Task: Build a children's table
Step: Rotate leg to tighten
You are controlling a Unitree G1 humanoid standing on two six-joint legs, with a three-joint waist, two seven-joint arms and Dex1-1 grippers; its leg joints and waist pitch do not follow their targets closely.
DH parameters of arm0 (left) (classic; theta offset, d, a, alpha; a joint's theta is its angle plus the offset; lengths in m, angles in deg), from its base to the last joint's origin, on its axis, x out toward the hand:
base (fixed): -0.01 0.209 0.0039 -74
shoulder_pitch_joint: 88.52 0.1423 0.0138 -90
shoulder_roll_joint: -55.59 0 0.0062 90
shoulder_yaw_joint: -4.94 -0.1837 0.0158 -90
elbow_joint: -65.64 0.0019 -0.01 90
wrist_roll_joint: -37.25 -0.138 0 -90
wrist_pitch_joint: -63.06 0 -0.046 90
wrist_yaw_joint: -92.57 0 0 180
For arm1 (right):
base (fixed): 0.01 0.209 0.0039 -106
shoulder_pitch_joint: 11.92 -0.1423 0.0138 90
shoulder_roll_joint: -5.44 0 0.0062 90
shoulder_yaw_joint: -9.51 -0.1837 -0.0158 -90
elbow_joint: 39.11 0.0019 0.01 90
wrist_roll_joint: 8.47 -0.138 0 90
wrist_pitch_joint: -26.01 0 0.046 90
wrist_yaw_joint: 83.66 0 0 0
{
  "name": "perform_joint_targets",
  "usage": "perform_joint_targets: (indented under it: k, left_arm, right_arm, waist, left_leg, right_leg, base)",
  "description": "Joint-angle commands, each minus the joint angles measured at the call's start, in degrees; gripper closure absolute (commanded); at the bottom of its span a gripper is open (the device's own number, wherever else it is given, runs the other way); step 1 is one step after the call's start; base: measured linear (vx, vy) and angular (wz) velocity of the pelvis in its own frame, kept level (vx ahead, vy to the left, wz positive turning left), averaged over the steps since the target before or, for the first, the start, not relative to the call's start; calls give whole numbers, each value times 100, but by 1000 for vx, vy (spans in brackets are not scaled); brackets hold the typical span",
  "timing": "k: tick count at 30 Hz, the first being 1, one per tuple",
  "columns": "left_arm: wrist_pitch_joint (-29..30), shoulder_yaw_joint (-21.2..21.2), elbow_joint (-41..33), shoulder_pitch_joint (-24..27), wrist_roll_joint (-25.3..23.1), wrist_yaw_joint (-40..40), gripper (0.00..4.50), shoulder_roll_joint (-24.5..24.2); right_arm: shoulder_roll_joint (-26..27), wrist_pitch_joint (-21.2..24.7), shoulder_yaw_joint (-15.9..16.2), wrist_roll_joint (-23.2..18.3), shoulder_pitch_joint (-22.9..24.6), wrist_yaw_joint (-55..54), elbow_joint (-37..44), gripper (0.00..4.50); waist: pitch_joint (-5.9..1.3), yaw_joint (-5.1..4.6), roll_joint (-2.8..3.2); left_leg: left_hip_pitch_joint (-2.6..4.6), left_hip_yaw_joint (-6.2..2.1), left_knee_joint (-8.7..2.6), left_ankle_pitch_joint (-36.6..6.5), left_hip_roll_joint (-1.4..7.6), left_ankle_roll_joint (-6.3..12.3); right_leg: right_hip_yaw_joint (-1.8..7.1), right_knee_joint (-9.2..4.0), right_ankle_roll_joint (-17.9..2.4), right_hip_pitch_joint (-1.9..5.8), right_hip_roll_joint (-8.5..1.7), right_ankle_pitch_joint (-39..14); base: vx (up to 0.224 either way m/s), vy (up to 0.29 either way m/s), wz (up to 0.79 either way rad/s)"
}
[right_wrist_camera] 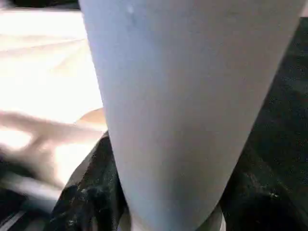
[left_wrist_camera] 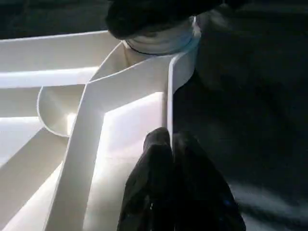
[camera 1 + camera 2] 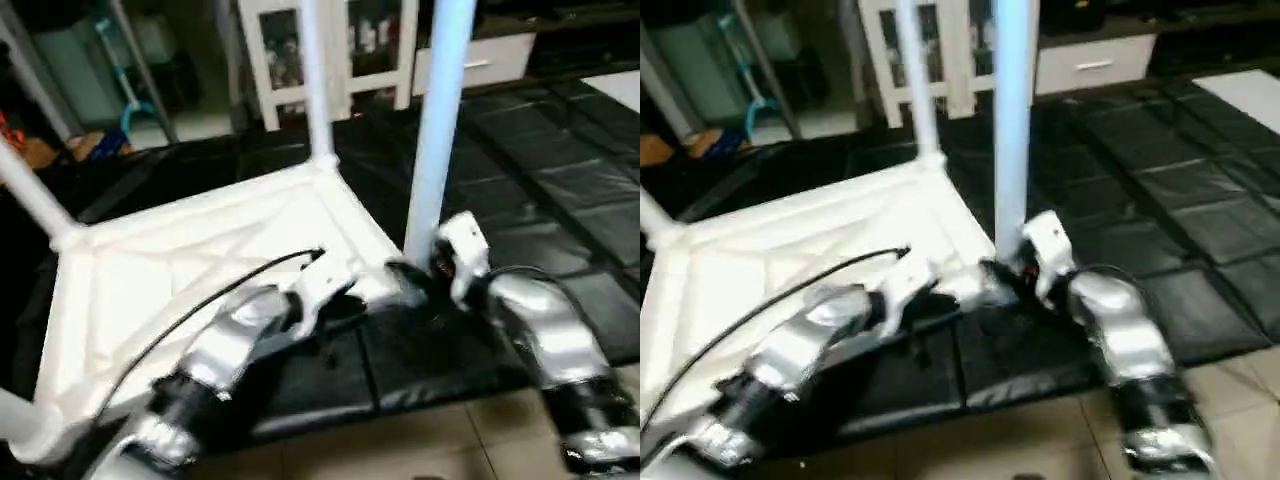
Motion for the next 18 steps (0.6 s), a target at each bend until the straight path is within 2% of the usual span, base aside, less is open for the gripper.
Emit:
perform_joint_targets:
  k: [1, 2, 3, 4, 6, 8, 10, 12, 13, 14, 15, 16, 18]
  left_arm:
    - [273, 16, 422, -13, -184, -600, 450, 165]
    - [302, 244, 670, -163, -164, -1199, 450, 478]
    - [296, 266, 700, -180, -166, -1265, 450, 516]
    - [285, 308, 755, -210, -170, -1388, 450, 584]
    - [158, 348, 947, -317, -245, -1601, 450, 732]
    - [57, 366, 1034, -368, -244, -1589, 450, 780]
    - [-22, 349, 1028, -363, -253, -1486, 450, 732]
    - [-131, 296, 1000, -330, -257, -1324, 450, 664]
    - [-131, 296, 1000, -330, -257, -1324, 450, 664]
    - [-296, 158, 881, -209, -261, -957, 450, 498]
    - [-333, 125, 861, -186, -257, -885, 450, 466]
    - [-386, 55, 784, -119, -243, -717, 450, 384]
    - [-447, -49, 630, -2, -219, -442, 450, 245]
  right_arm:
    - [176, 301, -433, 204, -75, -1181, -380, 237]
    - [573, 248, -624, 243, -73, -1945, -385, 241]
    - [625, 229, -621, 261, -66, -2013, -372, 241]
    - [721, 195, -615, 294, -54, -2137, -346, 241]
    - [1112, -66, -542, 339, -32, -2388, -242, 242]
    - [1282, -226, -486, 259, -54, -2343, -199, 243]
    - [1296, -398, -389, 140, -87, -2000, -159, 243]
    - [1243, -539, -349, 58, -95, -1743, -87, 243]
    - [1243, -539, -349, 58, -95, -1743, -87, 243]
    - [1114, -611, -381, -130, -81, -1280, 87, 243]
    - [1088, -616, -381, -147, -78, -1215, 117, 209]
    - [988, -649, -342, -126, -69, -1073, 162, 188]
    - [790, -681, -243, -31, -52, -852, 186, 173]
  waist:
    - [-232, -58, -136]
    - [-222, -117, -127]
    - [-233, -129, -131]
    - [-257, -145, -129]
    - [-278, -189, -111]
    - [-289, -204, -125]
    - [-300, -202, -118]
    - [-304, -203, -123]
    - [-304, -203, -123]
    - [-310, -185, -133]
    - [-316, -177, -129]
    - [-312, -198, -146]
    - [-324, -196, -133]
  left_leg:
    - [110, -319, -660, -3011, 389, -325]
    - [108, -323, -671, -3113, 376, -391]
    - [131, -324, -668, -3142, 373, -407]
    - [115, -331, -668, -3103, 377, -374]
    - [39, -339, -705, -2941, 393, -285]
    - [21, -307, -707, -2786, 392, -144]
    - [20, -285, -690, -2684, 397, -36]
    - [-21, -273, -686, -2381, 408, 110]
    - [-21, -273, -686, -2381, 408, 110]
    - [-14, -261, -674, -2260, 413, 207]
    - [-15, -260, -666, -2234, 413, 243]
    - [-45, -260, -663, -2149, 417, 301]
    - [-60, -258, -649, -1933, 438, 416]
  right_leg:
    - [129, -563, -822, 62, -204, -2941]
    - [118, -599, -744, 24, -196, -3006]
    - [113, -618, -735, 7, -200, -3012]
    - [110, -622, -728, 23, -200, -2830]
    - [96, -589, -800, 87, -206, -2341]
    - [90, -583, -916, 93, -206, -1938]
    - [97, -573, -1006, 104, -224, -1788]
    - [95, -548, -1068, 140, -228, -1530]
    - [95, -548, -1068, 140, -228, -1530]
    - [95, -549, -1103, 149, -236, -1469]
    - [94, -545, -1108, 150, -235, -1471]
    - [97, -535, -1120, 165, -241, -1459]
    - [97, -510, -1156, 187, -253, -1243]
  base:
    - [0, 0, 0]
    - [0, 0, 0]
    - [0, 0, 0]
    - [0, 0, 0]
    - [0, 0, 0]
    - [0, 0, 0]
    - [0, 0, 0]
    - [0, 0, 0]
    - [0, 0, 0]
    - [0, 0, 0]
    - [0, 0, 0]
    - [0, 0, 0]
    - [0, 0, 0]
